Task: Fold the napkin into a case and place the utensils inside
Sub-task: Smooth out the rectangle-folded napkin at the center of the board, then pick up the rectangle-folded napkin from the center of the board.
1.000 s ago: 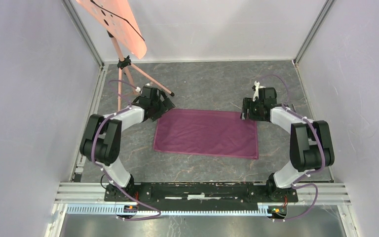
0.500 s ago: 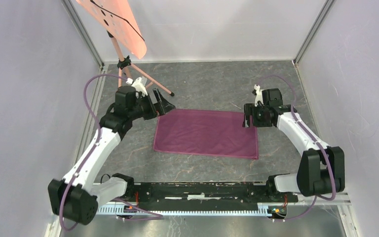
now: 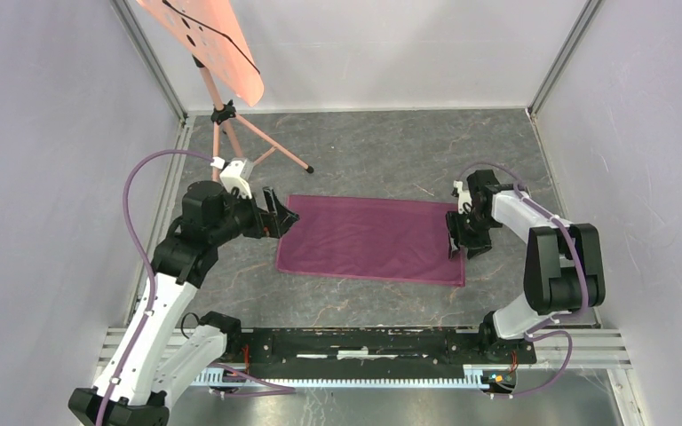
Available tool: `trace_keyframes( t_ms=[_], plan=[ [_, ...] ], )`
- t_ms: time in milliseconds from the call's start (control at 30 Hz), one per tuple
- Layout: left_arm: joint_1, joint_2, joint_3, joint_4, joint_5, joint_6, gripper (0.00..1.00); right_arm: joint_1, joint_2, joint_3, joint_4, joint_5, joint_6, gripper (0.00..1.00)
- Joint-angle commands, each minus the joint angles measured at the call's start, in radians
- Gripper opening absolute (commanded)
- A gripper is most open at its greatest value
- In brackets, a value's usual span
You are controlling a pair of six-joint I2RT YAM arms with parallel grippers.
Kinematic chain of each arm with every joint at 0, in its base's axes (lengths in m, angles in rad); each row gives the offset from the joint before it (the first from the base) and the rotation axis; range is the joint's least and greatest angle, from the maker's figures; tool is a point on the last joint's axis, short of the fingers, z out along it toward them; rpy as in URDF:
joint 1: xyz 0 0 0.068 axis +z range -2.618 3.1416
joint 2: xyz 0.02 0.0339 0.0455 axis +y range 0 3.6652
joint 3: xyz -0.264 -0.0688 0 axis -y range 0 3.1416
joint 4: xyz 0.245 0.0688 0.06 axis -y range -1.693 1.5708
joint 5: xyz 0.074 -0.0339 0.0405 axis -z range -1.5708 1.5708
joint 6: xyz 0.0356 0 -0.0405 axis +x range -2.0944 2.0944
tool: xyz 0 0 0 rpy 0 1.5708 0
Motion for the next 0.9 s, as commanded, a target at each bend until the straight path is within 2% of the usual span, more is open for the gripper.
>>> trace_keyframes(
  t_ms=[0,500,867],
  plan=[
    [-0.012,-0.012,-0.033,0.008,-0.024,0.073,1.0,0.001,0.024,0.054,-0.028,0.061,-0.014,0.58],
    [-0.045,-0.02,-0.046,0.006,-0.037,0.09,1.0,0.038,0.12,0.139,-0.003,0.083,0.014,0.56],
    [-0.045,-0.017,-0.047,0.005,-0.043,0.093,1.0,0.041,0.156,0.056,0.079,0.089,0.012,0.52]
  ],
)
